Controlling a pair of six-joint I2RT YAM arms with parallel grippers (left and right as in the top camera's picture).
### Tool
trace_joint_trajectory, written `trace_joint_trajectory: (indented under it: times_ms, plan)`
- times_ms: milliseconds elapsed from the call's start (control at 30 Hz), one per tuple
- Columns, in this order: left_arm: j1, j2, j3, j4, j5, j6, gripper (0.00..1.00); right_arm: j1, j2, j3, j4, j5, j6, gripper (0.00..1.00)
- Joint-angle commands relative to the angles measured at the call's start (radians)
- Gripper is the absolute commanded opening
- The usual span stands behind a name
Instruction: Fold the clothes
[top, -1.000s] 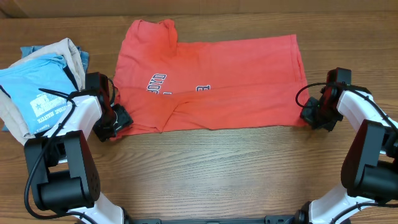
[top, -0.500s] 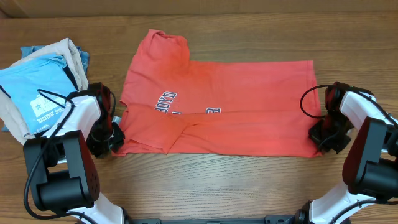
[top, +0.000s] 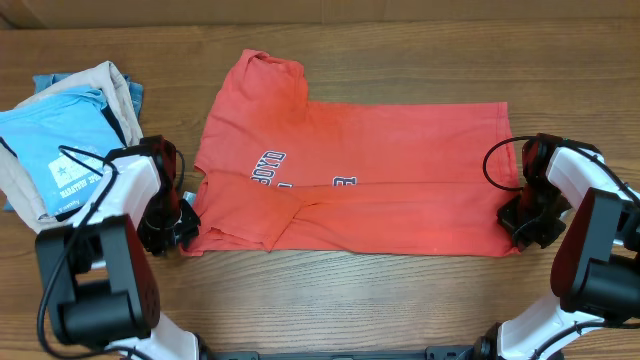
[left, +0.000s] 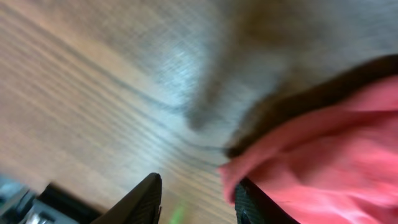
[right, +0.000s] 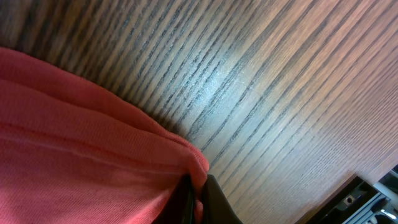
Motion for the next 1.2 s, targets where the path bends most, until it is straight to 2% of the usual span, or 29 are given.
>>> trace_joint_trajectory:
  times_ms: [0,100,167,200,233,267,300,433,600,733,933,1167]
  plan:
    - [0.004,-0.155,-0.003,0.034,0.074,0.06,0.44,-0.006,-0.052,-0.005,0.006,0.016,0.016,0.04]
    - [0.004,-0.275,-0.001,0.063,0.098,0.1,0.5,-0.006,-0.15,-0.002,0.013,0.015,0.016,0.08]
    - [0.004,-0.343,-0.001,0.08,0.113,0.127,0.58,-0.006,-0.214,0.001,0.019,0.016,0.015,0.15]
    - [0.004,-0.377,-0.001,0.09,0.121,0.137,0.64,-0.006,-0.243,0.004,0.021,0.016,0.015,0.28]
    - [0.004,-0.407,-0.001,0.103,0.13,0.143,0.7,-0.006,-0.275,0.005,0.031,0.016,0.015,0.46]
    - [0.004,-0.428,-0.001,0.116,0.138,0.147,0.79,-0.006,-0.304,0.005,0.04,0.016,0.015,0.57]
    - [0.004,-0.449,-0.001,0.138,0.154,0.162,0.82,-0.006,-0.33,0.005,0.048,0.016,0.013,0.6]
    - [0.004,-0.474,-0.001,0.211,0.237,0.206,0.83,-0.006,-0.39,0.005,0.08,0.015,0.012,0.65]
    - [0.003,-0.431,-0.002,0.217,0.308,0.207,0.84,-0.006,-0.39,0.004,0.089,-0.008,0.011,0.67]
    - [-0.007,-0.353,-0.002,0.241,0.33,0.214,0.8,-0.006,-0.39,0.004,0.124,-0.064,-0.036,0.68]
    - [-0.055,-0.198,-0.002,0.305,0.494,0.257,0.76,-0.006,-0.39,0.004,0.132,-0.082,-0.041,0.68]
    - [-0.116,-0.014,-0.002,0.311,0.478,0.256,0.7,-0.006,-0.39,0.004,0.124,-0.082,-0.041,0.68]
